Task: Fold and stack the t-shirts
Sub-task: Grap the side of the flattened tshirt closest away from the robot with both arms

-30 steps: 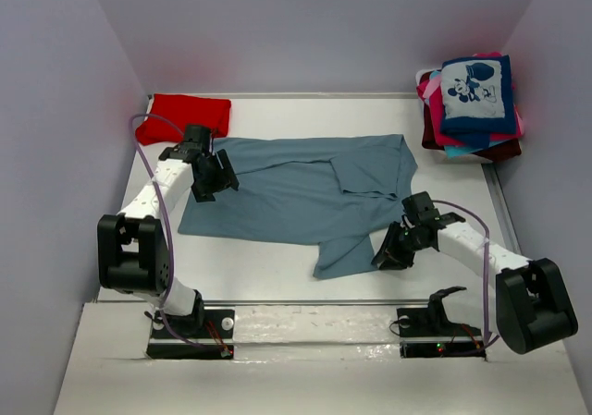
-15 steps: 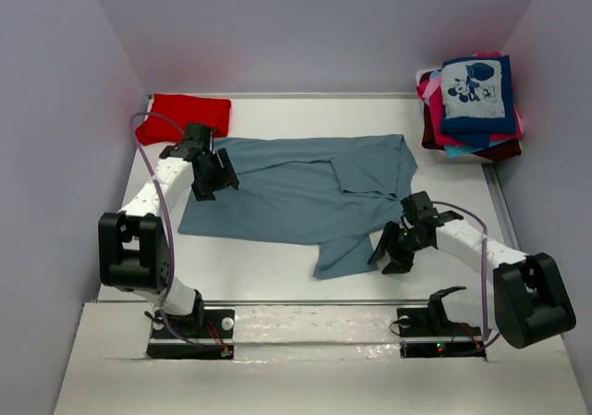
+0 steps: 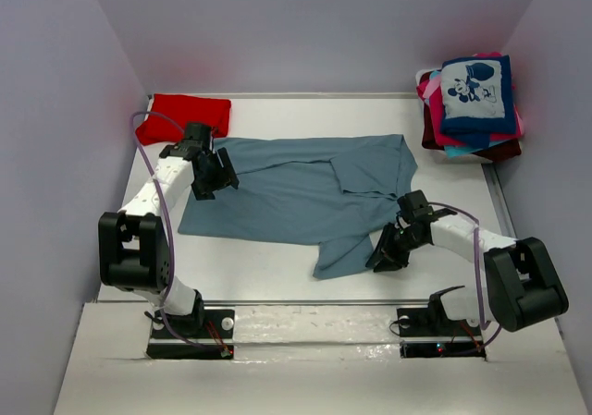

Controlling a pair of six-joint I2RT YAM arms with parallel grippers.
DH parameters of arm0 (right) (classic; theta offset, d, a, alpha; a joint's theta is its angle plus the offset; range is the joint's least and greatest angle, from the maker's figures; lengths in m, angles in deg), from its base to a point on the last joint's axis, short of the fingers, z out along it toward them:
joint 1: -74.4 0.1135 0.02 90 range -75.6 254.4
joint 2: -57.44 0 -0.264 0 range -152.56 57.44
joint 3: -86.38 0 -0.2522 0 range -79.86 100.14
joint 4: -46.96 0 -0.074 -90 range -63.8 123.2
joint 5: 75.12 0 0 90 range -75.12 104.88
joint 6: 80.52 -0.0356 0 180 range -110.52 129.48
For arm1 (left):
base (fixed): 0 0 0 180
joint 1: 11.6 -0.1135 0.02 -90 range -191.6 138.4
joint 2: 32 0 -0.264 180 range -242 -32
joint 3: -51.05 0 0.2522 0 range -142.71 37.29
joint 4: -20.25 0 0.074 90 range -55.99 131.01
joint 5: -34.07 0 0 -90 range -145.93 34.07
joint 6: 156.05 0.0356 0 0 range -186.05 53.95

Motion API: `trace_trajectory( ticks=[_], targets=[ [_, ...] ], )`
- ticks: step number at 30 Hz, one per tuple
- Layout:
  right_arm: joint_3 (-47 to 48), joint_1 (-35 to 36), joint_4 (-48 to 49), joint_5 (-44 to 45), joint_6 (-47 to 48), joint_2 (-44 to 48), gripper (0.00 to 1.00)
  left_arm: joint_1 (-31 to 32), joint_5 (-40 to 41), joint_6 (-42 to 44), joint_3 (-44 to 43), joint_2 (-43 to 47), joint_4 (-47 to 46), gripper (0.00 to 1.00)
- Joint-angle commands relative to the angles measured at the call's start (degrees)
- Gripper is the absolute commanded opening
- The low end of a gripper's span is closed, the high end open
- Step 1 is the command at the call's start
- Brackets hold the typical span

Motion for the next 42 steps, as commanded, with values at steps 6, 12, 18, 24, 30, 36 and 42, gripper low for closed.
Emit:
trace_trajectory(
  ticks=[6, 12, 18, 24, 30, 36, 42],
  targets=[
    [1.18, 0.36, 0.41, 4.84, 0.73, 1.02, 0.26, -0.08, 0.0, 0.67, -2.93, -0.85, 0.54, 0.78],
    [1.53, 0.36, -0.81, 5.11, 0.55, 2.51, 0.1, -0.08, 0.09, 0.94, -2.84, -1.12, 0.63, 0.78],
    [3.38, 0.36, -4.86, 5.46, 0.9, 5.94, 0.07, -0.08, -0.09, 1.11, -3.11, -1.55, 0.46, 0.78],
    [4.52, 0.36, -9.51, 4.32, 1.6, 9.63, 0.07, -0.08, -0.35, 1.02, -3.28, -2.08, 0.28, 0.78],
    [5.31, 0.36, -16.28, 4.05, 2.74, 15.43, 0.07, -0.08, -0.35, 1.2, -3.9, -2.61, 0.63, 0.78],
    [6.45, 0.36, -22.86, 3.26, 3.36, 21.22, 0.07, -0.08, -0.53, 1.29, -4.6, -3.4, 0.81, 0.78],
    [7.25, 0.36, -28.32, 3.08, 3.36, 24.92, 0.07, -0.08, -0.61, 1.38, -4.95, -4.1, 0.89, 0.78]
  ],
)
